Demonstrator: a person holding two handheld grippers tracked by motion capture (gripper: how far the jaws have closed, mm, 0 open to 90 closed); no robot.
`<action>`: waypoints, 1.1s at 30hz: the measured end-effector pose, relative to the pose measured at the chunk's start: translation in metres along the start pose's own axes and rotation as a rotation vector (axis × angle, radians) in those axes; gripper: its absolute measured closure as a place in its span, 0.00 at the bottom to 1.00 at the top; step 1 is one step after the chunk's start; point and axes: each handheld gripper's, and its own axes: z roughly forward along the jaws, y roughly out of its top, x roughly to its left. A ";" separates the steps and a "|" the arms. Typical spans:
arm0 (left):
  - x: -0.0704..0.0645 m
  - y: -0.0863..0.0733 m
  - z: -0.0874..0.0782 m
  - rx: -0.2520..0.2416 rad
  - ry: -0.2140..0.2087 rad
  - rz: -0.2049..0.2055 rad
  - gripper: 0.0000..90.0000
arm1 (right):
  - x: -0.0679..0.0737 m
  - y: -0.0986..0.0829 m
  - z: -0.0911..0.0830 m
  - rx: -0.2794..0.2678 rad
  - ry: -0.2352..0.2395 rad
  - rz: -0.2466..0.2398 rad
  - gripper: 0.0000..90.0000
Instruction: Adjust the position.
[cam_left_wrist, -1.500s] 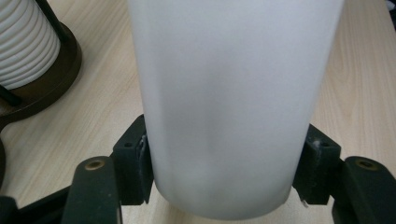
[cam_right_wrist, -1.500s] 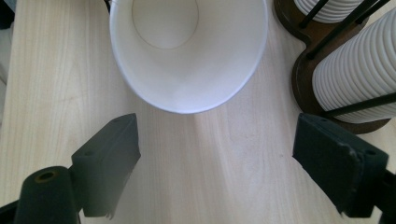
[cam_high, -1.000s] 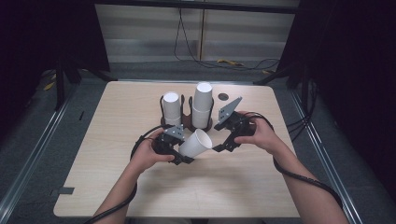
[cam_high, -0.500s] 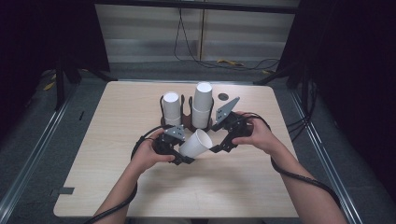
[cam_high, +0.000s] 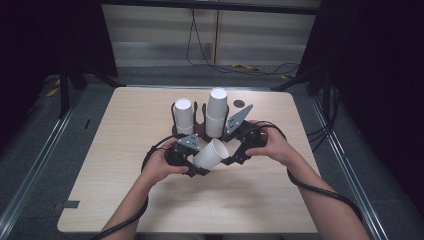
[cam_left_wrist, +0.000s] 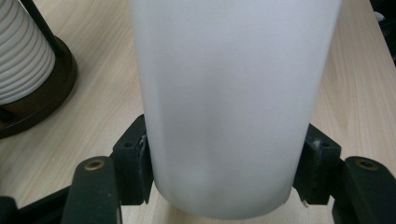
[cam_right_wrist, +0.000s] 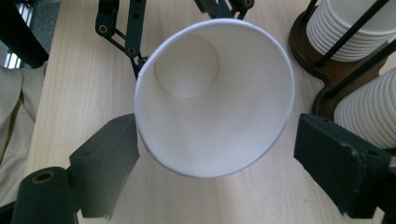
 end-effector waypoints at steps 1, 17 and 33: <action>0.000 0.000 0.000 -0.007 -0.002 -0.003 0.38 | 0.000 0.001 0.001 -0.002 0.001 -0.002 0.15; -0.004 0.004 0.004 0.000 -0.005 0.014 0.38 | 0.000 0.005 0.013 0.014 0.027 -0.006 0.15; -0.005 0.003 0.007 0.002 -0.001 0.021 0.38 | -0.001 0.003 0.020 0.044 0.049 0.009 0.21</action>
